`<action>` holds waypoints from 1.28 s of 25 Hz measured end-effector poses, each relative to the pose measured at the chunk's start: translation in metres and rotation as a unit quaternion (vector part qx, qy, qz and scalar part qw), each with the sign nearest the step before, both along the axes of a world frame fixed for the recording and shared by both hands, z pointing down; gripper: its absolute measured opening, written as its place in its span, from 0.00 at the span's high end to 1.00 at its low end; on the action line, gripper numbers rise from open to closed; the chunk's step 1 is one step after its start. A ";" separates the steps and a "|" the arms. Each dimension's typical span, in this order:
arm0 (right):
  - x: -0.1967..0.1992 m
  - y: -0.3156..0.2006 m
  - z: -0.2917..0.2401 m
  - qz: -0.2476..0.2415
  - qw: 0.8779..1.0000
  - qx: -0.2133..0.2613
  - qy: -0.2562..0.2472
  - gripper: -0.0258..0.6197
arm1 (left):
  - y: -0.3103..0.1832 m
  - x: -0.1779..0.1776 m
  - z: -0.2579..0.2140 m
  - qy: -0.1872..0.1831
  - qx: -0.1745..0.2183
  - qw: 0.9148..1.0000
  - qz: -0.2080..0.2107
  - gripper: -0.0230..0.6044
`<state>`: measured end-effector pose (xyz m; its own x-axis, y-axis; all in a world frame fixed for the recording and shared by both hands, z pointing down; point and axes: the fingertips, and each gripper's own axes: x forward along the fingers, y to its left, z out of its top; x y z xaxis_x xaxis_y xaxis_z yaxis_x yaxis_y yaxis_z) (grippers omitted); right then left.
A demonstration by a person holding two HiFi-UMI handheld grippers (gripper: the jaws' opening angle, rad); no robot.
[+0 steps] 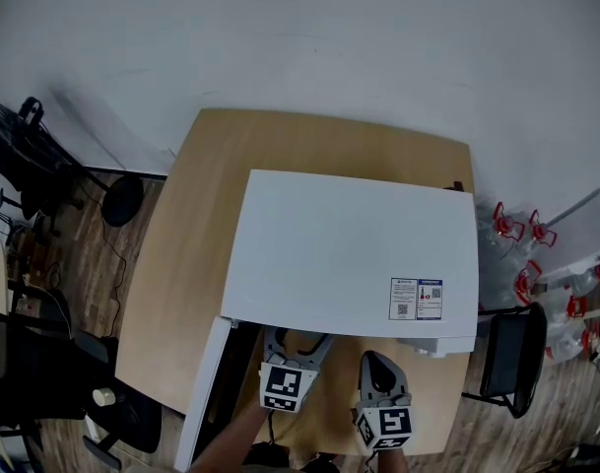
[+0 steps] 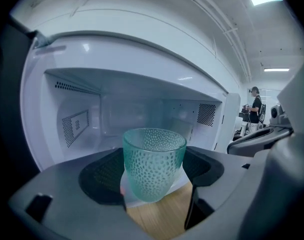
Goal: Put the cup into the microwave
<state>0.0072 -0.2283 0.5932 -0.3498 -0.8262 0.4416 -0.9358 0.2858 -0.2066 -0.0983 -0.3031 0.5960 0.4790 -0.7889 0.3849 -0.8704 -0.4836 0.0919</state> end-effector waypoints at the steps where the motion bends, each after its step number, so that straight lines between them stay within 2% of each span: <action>1: 0.000 -0.001 0.001 0.001 1.000 -0.001 0.000 0.93 | -0.002 0.001 0.001 0.000 0.000 1.000 0.000 0.36; 16: 0.005 -0.002 0.008 0.008 1.000 -0.012 0.000 0.93 | -0.023 0.005 0.004 -0.002 0.017 1.000 -0.004 0.36; 23: 0.007 -0.001 0.009 0.009 1.000 -0.014 0.000 0.93 | -0.024 0.008 0.000 -0.003 0.028 1.000 0.005 0.36; 32: 0.009 0.006 0.003 0.009 1.000 -0.008 -0.001 0.93 | -0.021 0.006 -0.010 -0.014 0.041 0.999 -0.005 0.36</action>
<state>0.0158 -0.2228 0.5961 -0.3354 -0.8259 0.4532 -0.9404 0.2650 -0.2131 -0.0919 -0.3240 0.5862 0.4618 -0.8225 0.3321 -0.8765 -0.4806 0.0286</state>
